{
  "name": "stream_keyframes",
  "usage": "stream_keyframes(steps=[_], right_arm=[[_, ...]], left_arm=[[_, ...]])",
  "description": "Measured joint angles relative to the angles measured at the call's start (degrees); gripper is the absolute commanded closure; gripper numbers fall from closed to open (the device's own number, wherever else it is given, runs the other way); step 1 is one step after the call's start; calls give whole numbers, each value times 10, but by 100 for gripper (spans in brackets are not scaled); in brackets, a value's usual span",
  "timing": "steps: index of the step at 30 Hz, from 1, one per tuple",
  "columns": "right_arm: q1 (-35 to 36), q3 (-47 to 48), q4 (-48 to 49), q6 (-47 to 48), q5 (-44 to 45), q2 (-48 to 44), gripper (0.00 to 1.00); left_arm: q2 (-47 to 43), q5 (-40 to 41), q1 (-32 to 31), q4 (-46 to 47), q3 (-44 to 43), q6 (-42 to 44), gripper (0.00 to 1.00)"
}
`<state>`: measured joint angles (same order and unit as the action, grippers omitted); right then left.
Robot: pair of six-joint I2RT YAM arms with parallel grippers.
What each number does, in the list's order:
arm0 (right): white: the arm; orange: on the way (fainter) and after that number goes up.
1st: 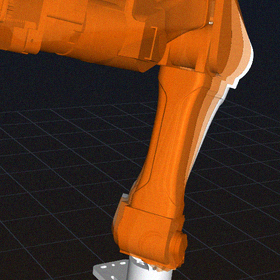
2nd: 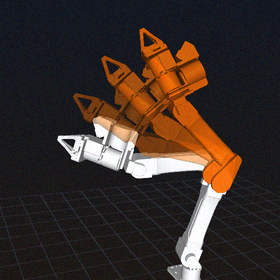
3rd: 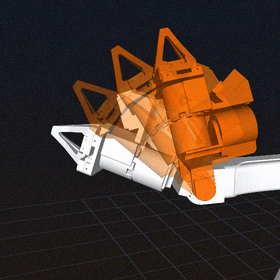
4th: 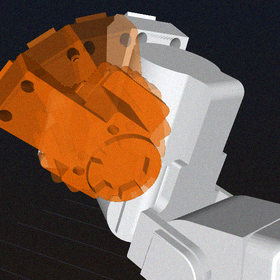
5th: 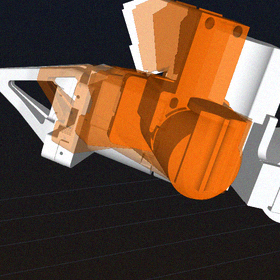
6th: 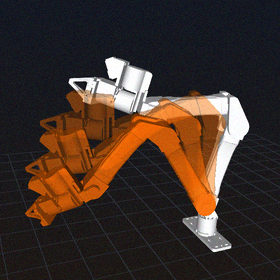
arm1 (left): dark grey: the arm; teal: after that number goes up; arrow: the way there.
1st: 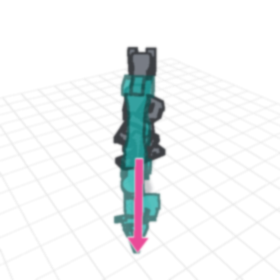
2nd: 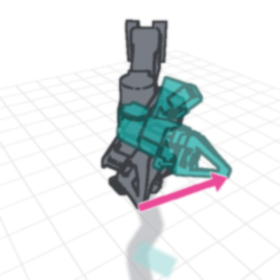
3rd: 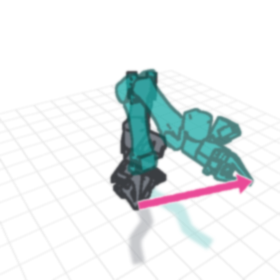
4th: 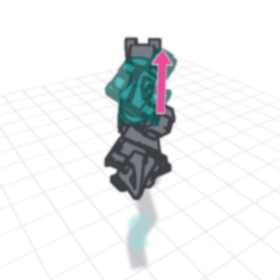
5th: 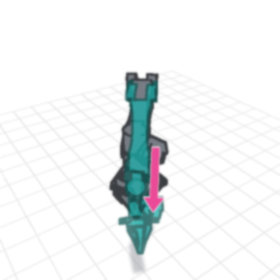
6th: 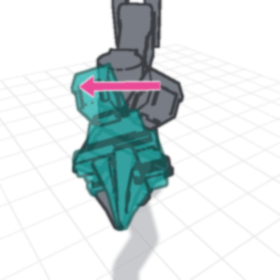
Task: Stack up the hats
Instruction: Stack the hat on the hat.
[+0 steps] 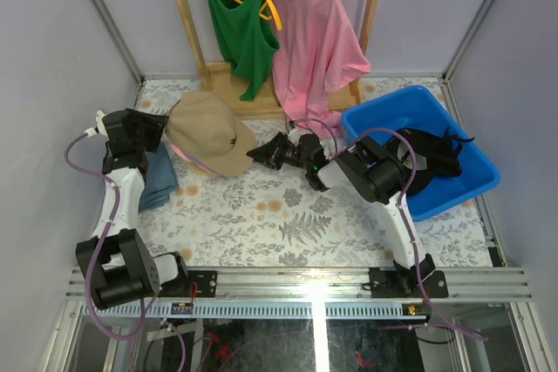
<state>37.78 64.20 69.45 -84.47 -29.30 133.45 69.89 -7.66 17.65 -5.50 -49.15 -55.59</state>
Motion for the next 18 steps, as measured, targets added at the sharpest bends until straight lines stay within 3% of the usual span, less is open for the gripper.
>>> stream_keyframes(steps=[4, 7, 18], right_arm=[[5, -12, -18, 12, 11, 0, 68], [6, -30, -85, 37, 15, -1, 67], [2, -88, -162, 89, 33, -69, 66]], left_arm=[[0, -2, 0, 1, 0, 0, 47], [-1, -1, -1, 1, 0, 0, 46], [-1, 0, 0, 1, 0, -1, 45]])
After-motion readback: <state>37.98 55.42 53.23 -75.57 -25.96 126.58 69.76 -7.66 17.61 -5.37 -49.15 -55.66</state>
